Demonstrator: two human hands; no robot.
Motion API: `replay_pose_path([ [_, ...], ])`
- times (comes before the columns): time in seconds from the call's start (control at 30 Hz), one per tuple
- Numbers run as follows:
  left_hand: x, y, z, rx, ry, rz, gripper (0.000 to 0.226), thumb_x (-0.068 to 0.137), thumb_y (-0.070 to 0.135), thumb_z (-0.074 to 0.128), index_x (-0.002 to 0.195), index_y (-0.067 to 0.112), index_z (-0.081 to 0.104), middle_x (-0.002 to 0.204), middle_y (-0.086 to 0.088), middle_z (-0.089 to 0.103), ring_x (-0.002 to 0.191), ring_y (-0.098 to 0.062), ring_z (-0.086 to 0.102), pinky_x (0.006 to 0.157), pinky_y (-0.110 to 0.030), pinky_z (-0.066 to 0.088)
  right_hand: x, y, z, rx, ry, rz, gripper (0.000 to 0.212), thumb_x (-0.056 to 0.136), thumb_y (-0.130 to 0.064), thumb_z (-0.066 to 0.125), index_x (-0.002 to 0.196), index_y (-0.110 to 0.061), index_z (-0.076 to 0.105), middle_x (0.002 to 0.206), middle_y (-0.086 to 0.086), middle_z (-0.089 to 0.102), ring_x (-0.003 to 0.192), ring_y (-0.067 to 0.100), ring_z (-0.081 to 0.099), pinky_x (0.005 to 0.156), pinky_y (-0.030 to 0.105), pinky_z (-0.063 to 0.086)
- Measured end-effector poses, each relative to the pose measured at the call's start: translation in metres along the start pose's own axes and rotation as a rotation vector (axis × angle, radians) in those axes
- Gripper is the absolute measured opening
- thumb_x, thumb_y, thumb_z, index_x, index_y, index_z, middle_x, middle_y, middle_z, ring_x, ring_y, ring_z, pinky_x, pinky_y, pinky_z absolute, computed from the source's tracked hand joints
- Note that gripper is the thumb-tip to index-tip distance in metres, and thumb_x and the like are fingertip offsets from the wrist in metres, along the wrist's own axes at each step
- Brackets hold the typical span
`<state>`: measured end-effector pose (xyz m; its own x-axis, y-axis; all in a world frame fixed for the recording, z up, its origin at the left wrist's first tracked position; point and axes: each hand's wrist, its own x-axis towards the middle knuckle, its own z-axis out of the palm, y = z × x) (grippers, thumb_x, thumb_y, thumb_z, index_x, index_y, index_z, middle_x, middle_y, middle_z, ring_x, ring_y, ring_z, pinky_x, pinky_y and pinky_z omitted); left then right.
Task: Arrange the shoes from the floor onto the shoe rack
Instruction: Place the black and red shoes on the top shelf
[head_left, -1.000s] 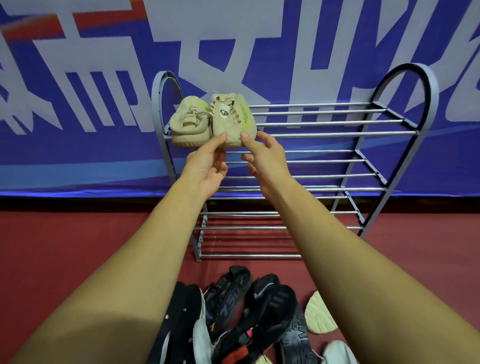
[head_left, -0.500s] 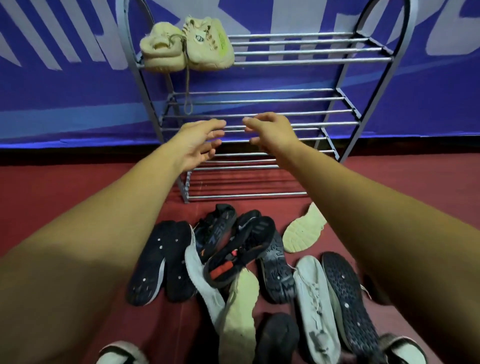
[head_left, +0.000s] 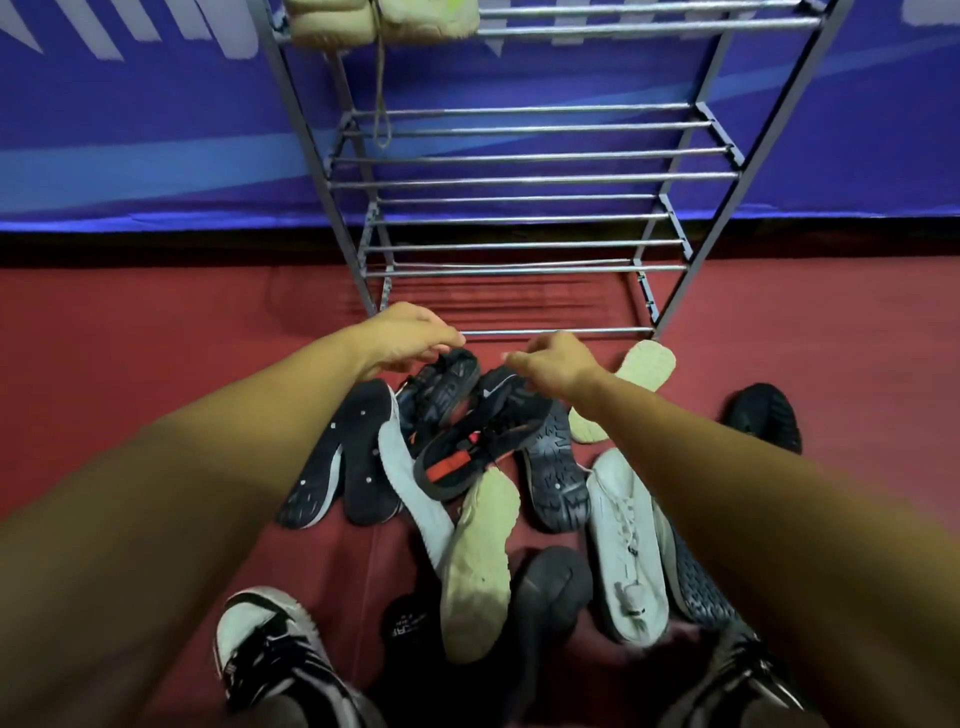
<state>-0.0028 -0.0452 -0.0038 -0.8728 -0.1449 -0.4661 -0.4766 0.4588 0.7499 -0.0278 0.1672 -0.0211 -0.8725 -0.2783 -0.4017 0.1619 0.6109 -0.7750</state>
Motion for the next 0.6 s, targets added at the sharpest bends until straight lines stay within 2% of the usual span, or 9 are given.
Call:
replay_pose_path([
  [0.07,0.002,-0.008,0.006,0.014,-0.021,-0.012,0.016,0.081,0.034,0.076,0.089,0.02,0.073,0.101,-0.005,0.076,0.086,-0.013,0.067,0.067,-0.026,0.048,0.0,0.009,0.013,-0.051,-0.043,0.028,0.042,0.089,-0.041,0.073,0.1,-0.001,0.07,0.097,0.014,0.075,0.084,0.026,0.067,0.083,0.039,0.056],
  [0.1,0.004,-0.013,0.008,0.042,-0.034,-0.012,0.015,0.081,0.033,0.076,0.088,0.02,0.072,0.099,-0.005,0.076,0.084,-0.014,0.065,0.066,-0.027,0.047,0.001,0.015,0.02,-0.075,-0.062,0.044,0.042,0.089,-0.042,0.073,0.097,-0.001,0.07,0.094,0.014,0.073,0.081,0.027,0.066,0.08,0.038,0.056],
  [0.23,0.015,-0.034,0.022,0.207,-0.086,-0.019,0.026,0.08,0.035,0.076,0.094,0.014,0.074,0.097,-0.001,0.072,0.088,-0.02,0.064,0.081,-0.034,0.053,0.007,0.039,0.044,-0.119,-0.131,0.112,0.03,0.089,-0.038,0.073,0.08,-0.011,0.063,0.077,0.004,0.064,0.074,0.022,0.061,0.062,0.027,0.046],
  [0.3,0.024,-0.042,0.029,0.274,-0.128,-0.038,0.032,0.08,0.036,0.075,0.098,0.009,0.073,0.091,-0.002,0.067,0.08,-0.02,0.06,0.074,-0.029,0.049,0.014,0.048,0.053,-0.128,-0.142,0.137,0.032,0.09,-0.037,0.073,0.072,-0.015,0.059,0.071,0.0,0.06,0.067,0.018,0.057,0.056,0.025,0.042],
  [0.4,0.038,-0.056,0.041,0.269,-0.148,-0.076,0.026,0.081,0.034,0.075,0.091,0.01,0.07,0.082,-0.005,0.06,0.071,-0.022,0.051,0.065,-0.029,0.041,0.023,0.059,0.069,-0.162,-0.166,0.151,0.039,0.091,-0.036,0.072,0.061,-0.023,0.051,0.062,-0.006,0.053,0.058,0.01,0.049,0.048,0.02,0.035],
  [0.5,0.05,-0.08,0.055,0.272,-0.124,-0.117,0.023,0.08,0.033,0.076,0.089,0.013,0.069,0.08,0.0,0.061,0.071,-0.019,0.054,0.065,-0.026,0.041,0.03,0.068,0.085,-0.19,-0.203,0.169,0.043,0.09,-0.041,0.072,0.059,-0.023,0.048,0.061,-0.003,0.055,0.057,0.014,0.053,0.045,0.021,0.037],
  [0.57,0.056,-0.096,0.064,0.303,-0.151,-0.137,0.016,0.085,0.031,0.072,0.085,0.017,0.064,0.084,-0.003,0.059,0.076,-0.021,0.052,0.072,-0.029,0.041,0.036,0.074,0.095,-0.215,-0.24,0.203,0.041,0.091,-0.042,0.07,0.062,-0.021,0.049,0.065,0.0,0.058,0.059,0.018,0.06,0.044,0.022,0.04],
  [0.6,0.058,-0.102,0.066,0.321,-0.159,-0.144,0.013,0.087,0.028,0.069,0.086,0.019,0.06,0.086,-0.004,0.056,0.078,-0.02,0.051,0.072,-0.03,0.04,0.039,0.077,0.098,-0.221,-0.251,0.218,0.039,0.091,-0.04,0.07,0.064,-0.02,0.051,0.065,0.0,0.058,0.055,0.015,0.061,0.041,0.02,0.041],
])
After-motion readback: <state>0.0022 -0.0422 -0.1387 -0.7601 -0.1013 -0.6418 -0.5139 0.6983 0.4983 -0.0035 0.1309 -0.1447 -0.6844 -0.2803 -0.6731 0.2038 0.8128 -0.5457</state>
